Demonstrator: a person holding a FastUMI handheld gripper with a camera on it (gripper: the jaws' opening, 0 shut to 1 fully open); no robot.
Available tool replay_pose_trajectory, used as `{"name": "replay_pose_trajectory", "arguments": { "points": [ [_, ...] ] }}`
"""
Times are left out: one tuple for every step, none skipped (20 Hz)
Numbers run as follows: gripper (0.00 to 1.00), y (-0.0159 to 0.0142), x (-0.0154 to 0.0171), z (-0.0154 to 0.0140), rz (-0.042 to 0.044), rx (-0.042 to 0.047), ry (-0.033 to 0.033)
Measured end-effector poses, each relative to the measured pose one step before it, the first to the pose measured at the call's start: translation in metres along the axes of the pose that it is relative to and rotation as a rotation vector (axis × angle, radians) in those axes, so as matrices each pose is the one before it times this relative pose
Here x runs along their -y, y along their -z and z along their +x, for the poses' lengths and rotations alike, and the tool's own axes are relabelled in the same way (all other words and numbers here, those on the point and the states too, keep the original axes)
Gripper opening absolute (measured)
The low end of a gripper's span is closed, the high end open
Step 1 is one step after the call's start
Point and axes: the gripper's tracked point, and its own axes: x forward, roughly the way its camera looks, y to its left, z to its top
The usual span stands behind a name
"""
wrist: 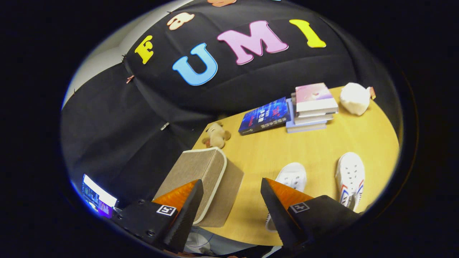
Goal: Open the storage box then place both shoes into the box .Put the left shoe in first, then the right shoe, with the right side of both shoes facing outward in a uniform manner.
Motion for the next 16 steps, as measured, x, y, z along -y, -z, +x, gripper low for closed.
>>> {"name": "replay_pose_trajectory", "arguments": {
  "points": [
    [0.98, 0.00977, -0.00448, 0.00830, 0.02566, -0.03464, -0.04818],
    [0.98, 0.00840, -0.00685, 0.00837, 0.02811, -0.03565, -0.06451],
    [0.98, 0.00940, -0.00954, 0.00767, 0.03475, -0.03649, -0.08539],
    [0.98, 0.00932, -0.00343, 0.00698, 0.03653, -0.03636, -0.05496],
    [0.98, 0.01008, -0.00221, 0.00691, 0.04059, -0.03869, -0.05065],
    [0.98, 0.00521, 0.00317, 0.00777, 0.03472, -0.03081, -0.02803],
    [0.98, 0.00142, 0.00545, 0.00605, 0.01940, -0.02358, -0.01275],
    [0.98, 0.00112, 0.00425, 0.00575, 0.00332, -0.01490, -0.00855],
    [0.98, 0.00077, 0.00281, 0.00485, -0.00097, -0.01062, -0.00884],
    [0.98, 0.00178, 0.00184, 0.00673, 0.00009, -0.01144, -0.00906],
    [0.98, 0.00321, 0.00201, 0.00566, 0.00104, -0.01532, -0.00693],
    [0.98, 0.00324, 0.00215, 0.00639, 0.00681, -0.01805, -0.00989],
    [0.98, 0.00221, 0.00055, 0.00610, 0.01101, -0.01645, -0.01321],
    [0.98, 0.00013, -0.00014, 0.00475, 0.01538, -0.01102, -0.01811],
    [0.98, 0.00043, 0.00039, 0.00241, 0.01950, -0.01150, -0.02101],
    [0.98, 0.00112, 0.00106, 0.00385, 0.01817, -0.01206, -0.01758]
  ]
}}
